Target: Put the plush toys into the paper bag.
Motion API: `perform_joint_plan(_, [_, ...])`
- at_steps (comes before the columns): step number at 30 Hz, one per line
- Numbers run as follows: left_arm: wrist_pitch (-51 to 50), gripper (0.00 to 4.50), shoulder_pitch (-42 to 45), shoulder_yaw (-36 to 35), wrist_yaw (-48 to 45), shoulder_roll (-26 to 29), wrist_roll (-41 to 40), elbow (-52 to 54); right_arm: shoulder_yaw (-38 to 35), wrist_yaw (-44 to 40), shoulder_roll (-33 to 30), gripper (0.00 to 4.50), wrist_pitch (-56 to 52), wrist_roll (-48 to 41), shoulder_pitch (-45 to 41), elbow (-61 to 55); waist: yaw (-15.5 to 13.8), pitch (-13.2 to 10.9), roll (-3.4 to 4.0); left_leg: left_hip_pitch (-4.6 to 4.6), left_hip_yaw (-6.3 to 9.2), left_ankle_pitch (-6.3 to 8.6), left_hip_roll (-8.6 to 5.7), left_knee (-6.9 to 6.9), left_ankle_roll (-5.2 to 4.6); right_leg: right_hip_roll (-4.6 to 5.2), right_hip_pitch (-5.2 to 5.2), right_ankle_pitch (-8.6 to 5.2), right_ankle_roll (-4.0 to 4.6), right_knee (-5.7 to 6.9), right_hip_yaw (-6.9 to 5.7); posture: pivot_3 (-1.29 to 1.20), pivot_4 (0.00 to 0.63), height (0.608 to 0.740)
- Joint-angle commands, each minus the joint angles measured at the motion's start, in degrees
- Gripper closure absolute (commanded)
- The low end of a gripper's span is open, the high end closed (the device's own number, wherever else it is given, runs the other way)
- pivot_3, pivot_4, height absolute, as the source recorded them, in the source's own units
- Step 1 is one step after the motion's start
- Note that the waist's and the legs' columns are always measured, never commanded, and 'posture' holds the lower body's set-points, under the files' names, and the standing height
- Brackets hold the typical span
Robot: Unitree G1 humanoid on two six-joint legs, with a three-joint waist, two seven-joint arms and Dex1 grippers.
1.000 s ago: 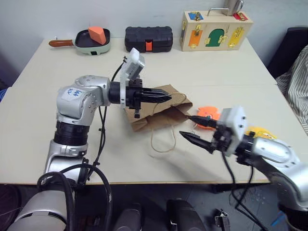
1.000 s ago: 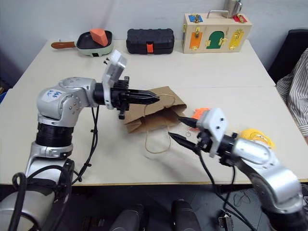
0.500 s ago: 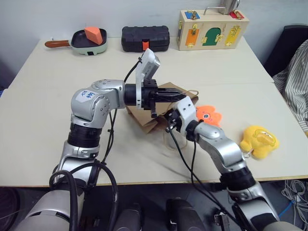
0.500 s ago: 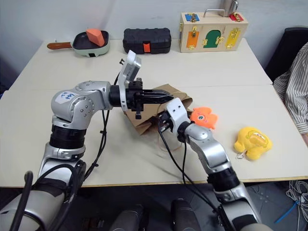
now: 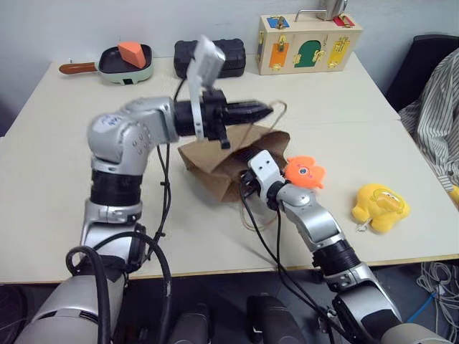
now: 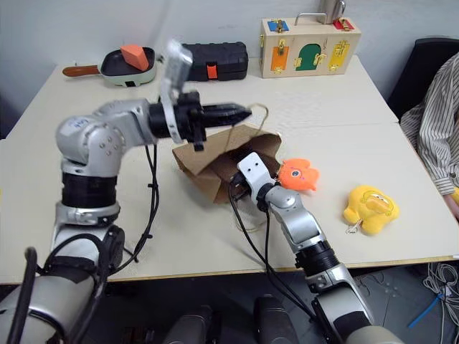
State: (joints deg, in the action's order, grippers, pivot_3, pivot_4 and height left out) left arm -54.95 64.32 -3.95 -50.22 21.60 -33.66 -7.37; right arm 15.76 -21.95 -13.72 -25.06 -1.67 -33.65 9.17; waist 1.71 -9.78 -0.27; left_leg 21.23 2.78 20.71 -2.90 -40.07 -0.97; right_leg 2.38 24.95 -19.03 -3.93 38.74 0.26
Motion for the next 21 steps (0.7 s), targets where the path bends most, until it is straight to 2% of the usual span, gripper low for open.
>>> perform_joint_plan(1, [0.7,4.50,1.8,-1.7,-0.3,0.2,-2.2,0.3,1.2,-1.3,-1.0,4.46,-1.4,2.0,2.3,0.3,0.0,0.0,0.00,-0.01,0.01,0.00,0.00,0.00,0.00,0.00,-0.02,0.00,0.00,-0.01,0.00,0.00,0.150,0.740])
perform_joint_plan(9, [1.3,4.50,3.9,-2.2,-0.7,0.3,-3.6,0.3,0.6,-1.9,-0.7,4.46,-2.3,3.5,3.7,-0.7,0.0,0.0,0.00,-0.01,0.00,0.00,0.00,0.00,0.00,0.00,-0.03,0.00,0.00,-0.01,0.01,0.00,0.150,0.740])
perform_joint_plan(15, [5.6,4.50,8.5,-2.7,-2.1,2.6,-1.6,-7.4,0.6,-2.2,-0.9,4.46,-2.8,4.0,4.5,-1.5,0.1,0.0,0.01,-0.04,-0.02,0.00,-0.01,0.04,0.00,0.00,-0.01,0.00,0.00,-0.02,0.00,0.00,0.150,0.740])
perform_joint_plan(18, [7.2,4.50,8.6,-1.6,-3.2,3.4,-0.7,-8.8,0.1,-1.9,-0.7,4.46,-3.1,4.1,4.7,-2.0,0.1,0.0,0.01,-0.07,-0.01,0.00,-0.01,0.04,0.01,0.00,-0.02,0.00,0.00,0.00,0.00,0.00,0.150,0.740])
perform_joint_plan(21, [5.0,4.50,6.0,-0.9,-3.6,2.4,-2.4,-5.7,-1.7,-1.2,-0.2,4.46,-3.9,3.0,4.9,-4.2,0.0,0.0,0.01,-0.05,0.00,0.00,-0.01,0.01,0.01,0.00,-0.04,0.00,0.00,-0.01,0.01,0.00,0.150,0.740])
